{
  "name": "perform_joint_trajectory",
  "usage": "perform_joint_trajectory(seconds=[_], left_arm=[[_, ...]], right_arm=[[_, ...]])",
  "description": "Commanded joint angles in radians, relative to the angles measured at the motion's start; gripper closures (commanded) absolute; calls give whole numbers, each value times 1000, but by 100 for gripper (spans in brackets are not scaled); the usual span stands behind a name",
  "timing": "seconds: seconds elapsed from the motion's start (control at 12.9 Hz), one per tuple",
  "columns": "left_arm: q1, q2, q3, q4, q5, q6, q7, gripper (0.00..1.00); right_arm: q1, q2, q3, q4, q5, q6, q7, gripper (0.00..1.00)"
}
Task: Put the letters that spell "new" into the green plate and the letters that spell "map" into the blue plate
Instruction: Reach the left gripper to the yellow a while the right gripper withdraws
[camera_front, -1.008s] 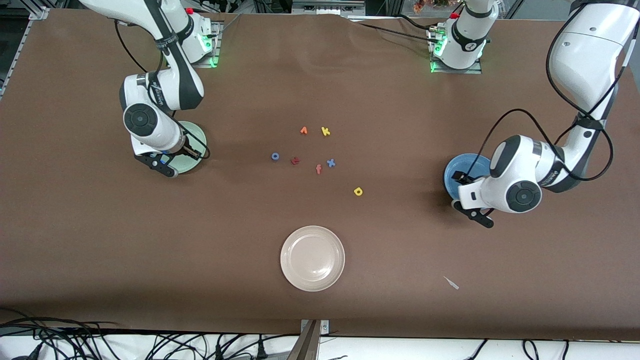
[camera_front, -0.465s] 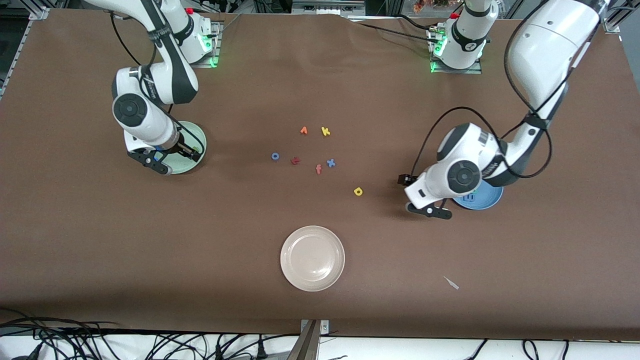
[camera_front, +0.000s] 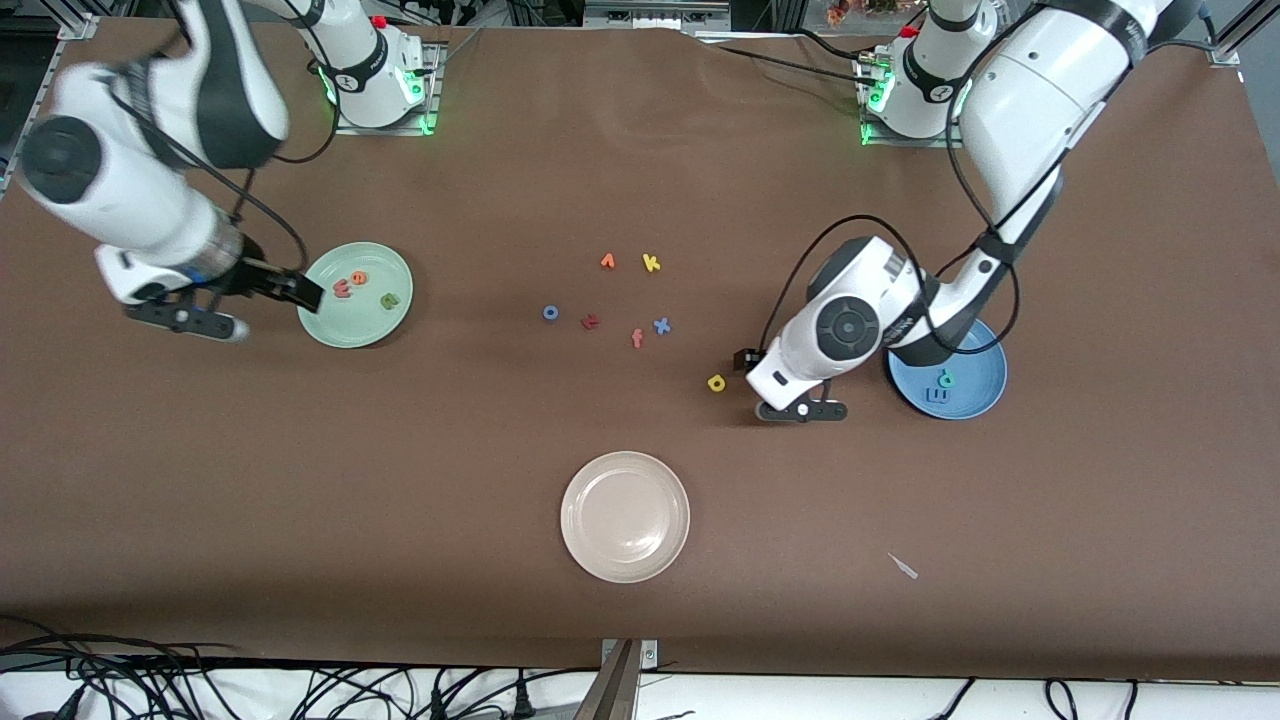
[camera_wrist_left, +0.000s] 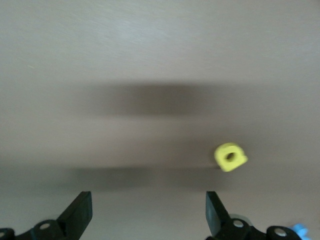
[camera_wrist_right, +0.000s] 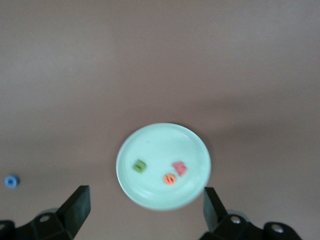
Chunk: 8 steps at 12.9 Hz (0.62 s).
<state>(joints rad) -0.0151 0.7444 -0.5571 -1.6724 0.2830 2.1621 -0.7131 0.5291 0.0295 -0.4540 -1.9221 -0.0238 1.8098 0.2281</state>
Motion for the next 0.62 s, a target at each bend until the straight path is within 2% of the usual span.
perform_joint_trajectory(seconds=[0.0,0.08,0.15,0.23,0.31,0.39,0.47,0.54], left_arm=[[-104,67,61,106,-5,-7,-103,0],[-135,76,86,123,-7,-7,-129,0],[-160,84,100,134,-8,-7,-158,0],[-172,95,105,146,-8,-5,-179,0],[-180,110,106,163,-7,-5,-196,0],[-187,121,106,174,-5,-5,-215,0],[-201,130,109,189,-5,21,-236,0],[-215,141,121,191,-5,50,-267,1]], right_arm=[[-1,24,-29,152,13,-178,-134,0],[-11,26,-28,181,15,-181,-157,0],[-55,44,6,208,19,-162,-170,0],[-146,71,146,242,31,-143,-171,0],[-287,87,278,306,24,-159,-179,0],[-378,90,360,316,25,-170,-182,0],[-438,90,411,325,33,-176,-181,0],[-490,83,423,331,38,-169,-174,0]])
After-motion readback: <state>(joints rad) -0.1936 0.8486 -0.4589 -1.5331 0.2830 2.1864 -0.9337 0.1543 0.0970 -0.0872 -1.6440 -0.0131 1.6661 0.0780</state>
